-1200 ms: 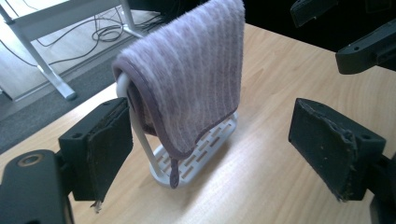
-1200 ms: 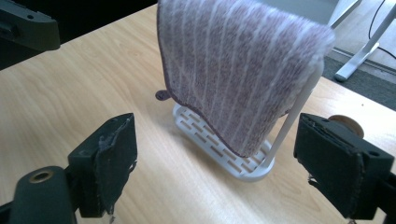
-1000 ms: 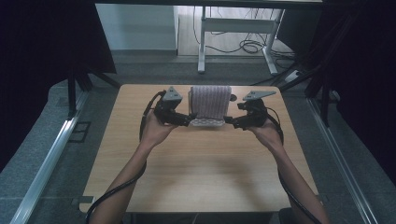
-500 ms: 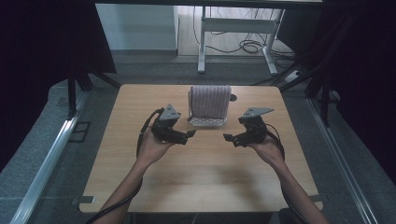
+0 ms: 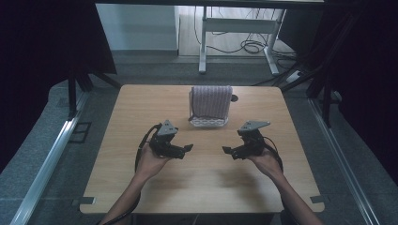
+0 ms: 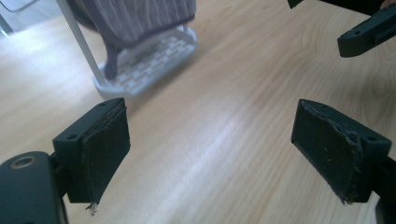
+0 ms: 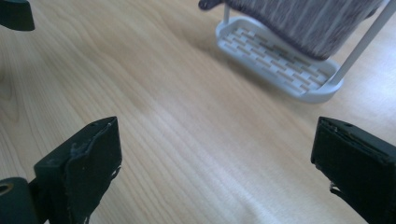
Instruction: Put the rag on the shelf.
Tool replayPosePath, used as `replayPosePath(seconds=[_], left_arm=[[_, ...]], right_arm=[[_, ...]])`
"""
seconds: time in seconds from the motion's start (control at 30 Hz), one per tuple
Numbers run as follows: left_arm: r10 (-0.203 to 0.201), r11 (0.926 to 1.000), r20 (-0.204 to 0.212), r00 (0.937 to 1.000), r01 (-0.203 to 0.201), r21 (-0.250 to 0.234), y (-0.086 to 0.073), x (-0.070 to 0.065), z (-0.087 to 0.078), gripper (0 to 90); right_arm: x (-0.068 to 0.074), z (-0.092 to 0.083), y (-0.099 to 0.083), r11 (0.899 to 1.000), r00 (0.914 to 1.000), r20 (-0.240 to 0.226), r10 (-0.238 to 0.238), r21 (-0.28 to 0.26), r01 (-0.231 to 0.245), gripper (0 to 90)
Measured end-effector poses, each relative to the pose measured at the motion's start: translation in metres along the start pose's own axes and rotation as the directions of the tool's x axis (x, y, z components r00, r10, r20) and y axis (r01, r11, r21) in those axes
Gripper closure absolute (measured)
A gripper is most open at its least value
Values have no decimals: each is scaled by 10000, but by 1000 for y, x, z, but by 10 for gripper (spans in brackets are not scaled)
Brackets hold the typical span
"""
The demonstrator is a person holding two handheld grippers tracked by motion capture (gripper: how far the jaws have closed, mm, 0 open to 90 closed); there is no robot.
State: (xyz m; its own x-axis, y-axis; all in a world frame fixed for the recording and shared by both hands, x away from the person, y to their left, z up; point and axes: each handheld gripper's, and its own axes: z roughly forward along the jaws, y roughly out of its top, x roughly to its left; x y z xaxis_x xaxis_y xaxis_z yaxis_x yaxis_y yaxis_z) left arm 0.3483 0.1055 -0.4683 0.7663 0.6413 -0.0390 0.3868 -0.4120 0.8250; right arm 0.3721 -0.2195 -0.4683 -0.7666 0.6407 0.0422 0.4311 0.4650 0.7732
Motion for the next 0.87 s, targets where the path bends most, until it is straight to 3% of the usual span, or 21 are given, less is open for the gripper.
replayPosePath(seconds=[0.17, 0.33, 0.37, 0.4, 0.47, 0.6, 0.63, 0.87], left_arm=[[-167, 9998, 6, 9999, 167, 108, -23, -2, 7, 114], [-423, 9977, 300, 9987, 406, 548, -45, -3, 20, 114], [-397, 9945, 376, 9985, 358, 985, -53, -3, 26, 114], [-397, 9945, 376, 9985, 358, 985, -53, -3, 26, 114], [-215, 9891, 141, 9997, 192, 1461, -64, -5, 33, 114], [-67, 9825, -183, 9998, 100, 1859, -66, -6, 36, 115], [25, 9770, -127, 9999, 3, 2134, -66, -7, 39, 116], [-60, 9759, -335, 9994, 131, 2179, -65, -7, 39, 97]], right_arm=[[4, 14, -18, 9992, 10000, -64, 0, 409, 2, 17], [6, 26, -32, 9964, 9998, -165, -60, 840, 74, 7], [7, 33, -39, 9939, 9998, -139, -146, 1089, 160, 2], [7, 36, -42, 9928, 9998, -120, -156, 1184, 169, 0], [8, 41, -48, 9905, 9997, -133, -192, 1356, 208, 0], [8, 47, -55, 9893, 9994, 145, -315, 1429, 291, 0], [6, 50, -59, 9927, 9991, 255, -332, 1168, 300, 0], [6, 50, -58, 9926, 9991, 296, -303, 1189, 266, 0]])
